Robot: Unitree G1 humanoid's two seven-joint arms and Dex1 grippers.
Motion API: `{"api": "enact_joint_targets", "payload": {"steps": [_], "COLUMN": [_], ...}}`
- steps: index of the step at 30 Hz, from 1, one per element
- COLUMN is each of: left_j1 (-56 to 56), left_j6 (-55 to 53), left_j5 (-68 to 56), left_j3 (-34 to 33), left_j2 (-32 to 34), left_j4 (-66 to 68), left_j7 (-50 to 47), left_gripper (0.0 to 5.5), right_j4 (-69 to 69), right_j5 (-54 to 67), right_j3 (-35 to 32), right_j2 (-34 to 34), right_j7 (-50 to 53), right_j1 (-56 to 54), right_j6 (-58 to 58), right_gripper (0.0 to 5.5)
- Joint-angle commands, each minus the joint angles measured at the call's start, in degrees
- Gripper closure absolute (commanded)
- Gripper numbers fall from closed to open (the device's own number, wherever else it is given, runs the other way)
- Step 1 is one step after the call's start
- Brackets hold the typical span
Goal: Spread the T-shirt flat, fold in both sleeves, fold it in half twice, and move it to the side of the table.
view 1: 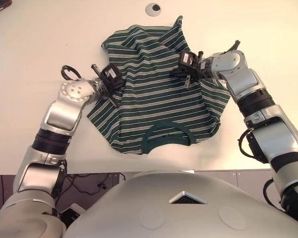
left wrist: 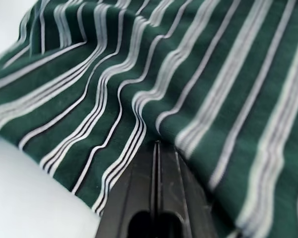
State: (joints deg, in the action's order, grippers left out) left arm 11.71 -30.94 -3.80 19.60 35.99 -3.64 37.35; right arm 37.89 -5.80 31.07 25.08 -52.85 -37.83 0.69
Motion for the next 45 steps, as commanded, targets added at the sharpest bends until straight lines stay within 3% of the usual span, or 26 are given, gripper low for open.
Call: {"api": "enact_joint_targets", "payload": {"steps": [1,6,12,16,20,26,30,39,42,45], "left_j1": [-4.1,-5.1,0.3,9.5,23.6,36.1,40.2,44.9,46.7,46.8], "left_j6": [-1.4,-1.8,0.5,0.1,5.0,16.1,18.7,20.8,24.4,25.9], "left_j5": [0.9,2.4,2.9,-5.2,-3.6,1.5,4.4,5.7,2.6,-2.9], "left_j3": [2.3,1.5,-1.8,-9.7,-12.8,-12.2,-12.3,-17.9,-23.5,-29.5], "left_j2": [1.5,0.6,-3.3,-9.5,-13.5,-18.7,-20.2,-17.2,-14.2,-11.9], "left_j4": [-3.5,-3.7,3.0,6.4,28.1,62.0,72.9,80.5,79.7,76.1], "left_j7": [2.9,1.5,-1.7,-0.6,-4.6,-7.1,-8.5,-14.7,-17.4,-13.4], "left_gripper": [5.5,5.5,5.5,5.5,5.5,5.5,5.5,5.5,5.5,5.5], "right_j4": [-3.1,-8.6,0.4,13.9,27.9,35.1,36.6,38.3,38.9,39.2], "right_j5": [-6.0,-2.5,5.9,7.2,3.2,0.1,-1.4,-5.6,-6.0,-6.1], "right_j3": [4.6,2.0,-10.9,-16.1,-17.5,-18.2,-18.6,-17.7,-18.3,-19.6], "right_j2": [10.8,12.2,-2.2,-10.4,-14.6,-16.6,-17.0,-19.1,-17.7,-15.7], "right_j7": [-10.6,-15.5,-3.6,3.5,15.8,23.3,25.0,27.1,30.9,34.1], "right_j1": [6.7,9.5,-2.4,-9.9,-15.6,-17.7,-18.0,-16.6,-15.5,-13.7], "right_j6": [4.7,1.7,-8.0,-8.4,-3.6,-1.7,-1.9,-3.8,-4.9,-5.2], "right_gripper": [5.48,5.48,5.48,5.48,5.48,5.48,5.48,5.48,5.48,5.48]}}
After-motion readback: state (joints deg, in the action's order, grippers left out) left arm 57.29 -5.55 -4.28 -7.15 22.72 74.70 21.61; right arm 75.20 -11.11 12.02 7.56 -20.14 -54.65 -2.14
